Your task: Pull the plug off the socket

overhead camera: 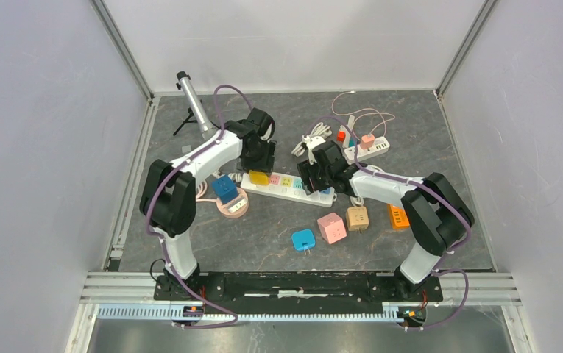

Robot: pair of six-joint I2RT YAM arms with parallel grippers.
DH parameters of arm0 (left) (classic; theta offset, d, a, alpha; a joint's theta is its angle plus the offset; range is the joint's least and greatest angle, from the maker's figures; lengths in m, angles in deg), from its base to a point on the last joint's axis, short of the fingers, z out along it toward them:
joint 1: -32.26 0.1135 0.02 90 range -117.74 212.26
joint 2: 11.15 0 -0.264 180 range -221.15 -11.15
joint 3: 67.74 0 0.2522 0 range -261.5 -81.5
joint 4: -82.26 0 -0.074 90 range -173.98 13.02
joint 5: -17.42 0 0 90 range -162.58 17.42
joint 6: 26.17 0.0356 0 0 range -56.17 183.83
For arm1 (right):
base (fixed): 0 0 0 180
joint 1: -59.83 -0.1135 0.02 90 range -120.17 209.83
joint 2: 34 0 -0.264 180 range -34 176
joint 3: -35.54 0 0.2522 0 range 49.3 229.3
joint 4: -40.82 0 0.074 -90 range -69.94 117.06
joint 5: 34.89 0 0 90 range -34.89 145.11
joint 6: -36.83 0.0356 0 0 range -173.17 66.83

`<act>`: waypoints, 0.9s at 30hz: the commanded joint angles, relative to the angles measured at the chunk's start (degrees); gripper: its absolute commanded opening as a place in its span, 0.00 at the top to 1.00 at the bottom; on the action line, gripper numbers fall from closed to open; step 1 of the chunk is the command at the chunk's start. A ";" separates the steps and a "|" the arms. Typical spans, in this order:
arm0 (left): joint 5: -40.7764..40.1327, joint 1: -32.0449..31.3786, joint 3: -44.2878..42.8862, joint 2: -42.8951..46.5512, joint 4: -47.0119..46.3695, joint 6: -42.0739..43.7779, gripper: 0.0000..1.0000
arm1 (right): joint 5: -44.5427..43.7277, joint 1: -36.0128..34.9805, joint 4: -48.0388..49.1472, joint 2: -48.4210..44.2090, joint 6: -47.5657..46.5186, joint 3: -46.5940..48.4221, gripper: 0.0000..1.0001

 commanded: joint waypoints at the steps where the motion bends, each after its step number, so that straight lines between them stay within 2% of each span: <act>1: -0.95 -2.41 -3.28 1.76 0.10 0.09 0.62 | -1.07 -1.74 -15.46 7.39 -1.11 -4.52 0.29; 7: -4.61 -2.50 -3.47 2.23 1.90 3.54 0.62 | -1.83 -2.08 -15.78 8.08 -1.36 -4.77 0.29; 11: 6.21 2.26 -2.51 4.34 0.50 3.35 0.63 | -1.62 -2.04 -15.26 8.00 -1.49 -5.13 0.29; 15: 9.18 1.39 -3.60 4.08 -0.69 2.17 0.63 | -1.84 -2.19 -15.14 8.29 -1.51 -5.12 0.29; 19: -0.43 -2.18 -6.67 1.98 3.24 6.40 0.64 | -3.36 -2.58 -15.85 8.90 -1.95 -4.43 0.29; 20: -0.62 -2.00 -7.01 1.74 4.41 7.17 0.64 | -3.39 -2.62 -15.84 8.94 -2.07 -4.42 0.29; 22: 1.78 -0.76 -6.46 2.50 4.81 7.75 0.64 | -3.38 -2.57 -15.80 9.12 -2.30 -4.42 0.29; 25: 9.71 1.73 -4.58 4.32 2.54 5.51 0.64 | -3.39 -2.63 -15.70 9.14 -2.13 -4.51 0.29; 27: 9.55 1.59 -4.85 4.44 2.40 5.22 0.64 | -2.91 -2.61 -15.46 9.09 -1.88 -4.50 0.29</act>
